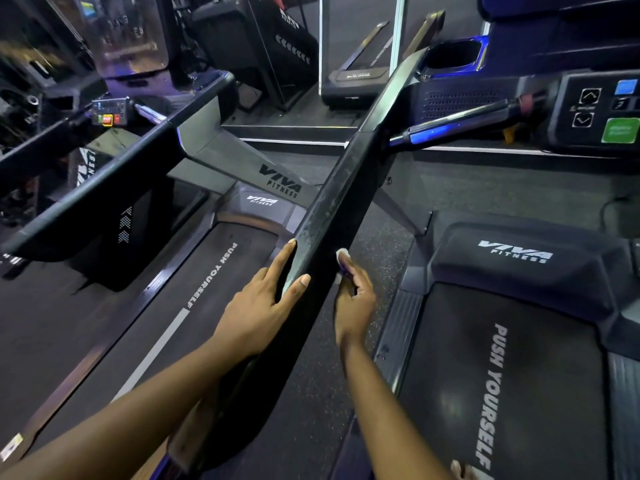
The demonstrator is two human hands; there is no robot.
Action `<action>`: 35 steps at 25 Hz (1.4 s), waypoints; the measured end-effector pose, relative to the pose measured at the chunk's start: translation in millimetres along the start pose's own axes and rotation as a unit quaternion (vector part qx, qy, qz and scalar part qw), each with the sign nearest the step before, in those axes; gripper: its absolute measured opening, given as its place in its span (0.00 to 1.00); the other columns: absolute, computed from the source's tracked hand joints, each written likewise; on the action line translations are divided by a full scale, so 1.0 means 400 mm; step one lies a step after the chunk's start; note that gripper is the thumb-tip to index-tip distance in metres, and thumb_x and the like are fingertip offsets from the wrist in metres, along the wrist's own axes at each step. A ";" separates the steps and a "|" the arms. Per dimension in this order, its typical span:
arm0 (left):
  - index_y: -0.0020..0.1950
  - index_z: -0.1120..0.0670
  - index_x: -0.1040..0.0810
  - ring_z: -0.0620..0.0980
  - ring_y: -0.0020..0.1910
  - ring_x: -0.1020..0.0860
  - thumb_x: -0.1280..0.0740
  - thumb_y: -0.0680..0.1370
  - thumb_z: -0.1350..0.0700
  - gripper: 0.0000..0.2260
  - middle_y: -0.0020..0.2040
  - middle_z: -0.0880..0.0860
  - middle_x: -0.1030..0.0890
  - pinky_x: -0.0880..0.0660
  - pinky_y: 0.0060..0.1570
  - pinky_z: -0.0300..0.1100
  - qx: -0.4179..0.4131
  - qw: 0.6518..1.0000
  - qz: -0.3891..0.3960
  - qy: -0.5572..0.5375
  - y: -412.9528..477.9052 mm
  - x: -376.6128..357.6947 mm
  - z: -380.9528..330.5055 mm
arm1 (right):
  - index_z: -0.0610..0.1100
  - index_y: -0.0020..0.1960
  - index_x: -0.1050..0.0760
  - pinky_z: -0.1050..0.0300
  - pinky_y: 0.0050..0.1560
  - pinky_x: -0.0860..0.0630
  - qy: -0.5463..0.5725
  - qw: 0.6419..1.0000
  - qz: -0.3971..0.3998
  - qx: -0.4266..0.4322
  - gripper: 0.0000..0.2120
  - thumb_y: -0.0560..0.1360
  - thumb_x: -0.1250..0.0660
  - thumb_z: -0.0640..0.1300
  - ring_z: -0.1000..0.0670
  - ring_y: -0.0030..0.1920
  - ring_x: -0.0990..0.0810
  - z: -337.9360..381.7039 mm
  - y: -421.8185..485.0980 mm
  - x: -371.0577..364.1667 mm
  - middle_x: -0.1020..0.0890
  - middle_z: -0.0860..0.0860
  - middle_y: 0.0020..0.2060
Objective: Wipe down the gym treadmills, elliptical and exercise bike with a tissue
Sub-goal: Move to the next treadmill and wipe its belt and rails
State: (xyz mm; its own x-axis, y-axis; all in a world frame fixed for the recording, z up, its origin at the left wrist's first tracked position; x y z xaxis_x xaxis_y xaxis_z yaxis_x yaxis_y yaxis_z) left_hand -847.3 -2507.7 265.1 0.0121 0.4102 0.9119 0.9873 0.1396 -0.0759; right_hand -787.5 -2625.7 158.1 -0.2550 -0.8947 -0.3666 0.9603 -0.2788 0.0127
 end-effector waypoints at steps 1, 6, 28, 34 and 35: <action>0.70 0.25 0.59 0.50 0.69 0.32 0.57 0.69 0.25 0.30 0.72 0.46 0.33 0.35 0.67 0.50 0.000 1.000 0.001 0.001 0.000 0.000 0.000 | 0.36 0.59 0.24 0.61 0.60 0.26 0.016 1.000 -0.004 -0.013 0.18 0.75 0.42 0.24 0.58 0.55 0.21 0.000 -0.032 0.006 0.20 0.46 0.55; 0.67 0.22 0.61 0.51 0.70 0.32 0.58 0.67 0.23 0.29 0.72 0.47 0.32 0.35 0.68 0.53 -0.013 1.000 0.003 -0.009 0.005 -0.003 0.004 | 0.34 0.55 0.23 0.63 0.55 0.24 0.059 0.996 -0.005 -0.059 0.14 0.75 0.41 0.25 0.55 0.53 0.19 -0.002 -0.150 0.020 0.18 0.48 0.50; 0.77 0.38 0.55 0.45 0.76 0.43 0.50 0.69 0.23 0.40 0.78 0.44 0.44 0.45 0.74 0.46 -0.005 0.989 0.053 -0.139 -0.026 0.014 0.019 | 0.38 0.54 0.19 0.62 0.58 0.28 -0.318 0.896 0.133 0.281 0.20 0.68 0.41 0.24 0.48 0.52 0.20 0.287 0.067 -0.067 0.17 0.45 0.51; 0.77 0.38 0.56 0.44 0.75 0.43 0.52 0.74 0.27 0.34 0.77 0.42 0.45 0.44 0.73 0.46 -0.004 0.992 0.055 -0.114 -0.171 0.029 0.072 | 0.36 0.52 0.20 0.49 0.47 0.23 -0.474 0.774 0.232 0.351 0.18 0.68 0.43 0.26 0.37 0.47 0.22 0.270 0.037 -0.127 0.18 0.41 0.50; 0.77 0.40 0.55 0.45 0.75 0.42 0.52 0.75 0.30 0.33 0.77 0.42 0.45 0.44 0.73 0.44 0.000 0.993 0.057 -0.105 -0.193 0.032 0.078 | 0.35 0.52 0.20 0.48 0.46 0.22 -0.480 0.763 0.245 0.357 0.18 0.69 0.43 0.27 0.38 0.47 0.23 0.267 0.006 -0.127 0.19 0.41 0.50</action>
State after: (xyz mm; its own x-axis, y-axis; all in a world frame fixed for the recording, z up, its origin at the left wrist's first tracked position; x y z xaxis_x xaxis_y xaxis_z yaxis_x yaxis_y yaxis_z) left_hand -928.2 -2484.9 270.2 0.0898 0.6027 0.7929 0.9814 0.0822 -0.1737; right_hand -784.4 -2618.1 275.9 -0.1804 -0.6998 0.6912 0.7477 0.3590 0.5587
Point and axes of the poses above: each hand's wrist, its own y-axis towards the middle knuckle, its own x-axis out of the back of the hand, z = x × y, the point moved 5 cm from there along y, towards the middle knuckle
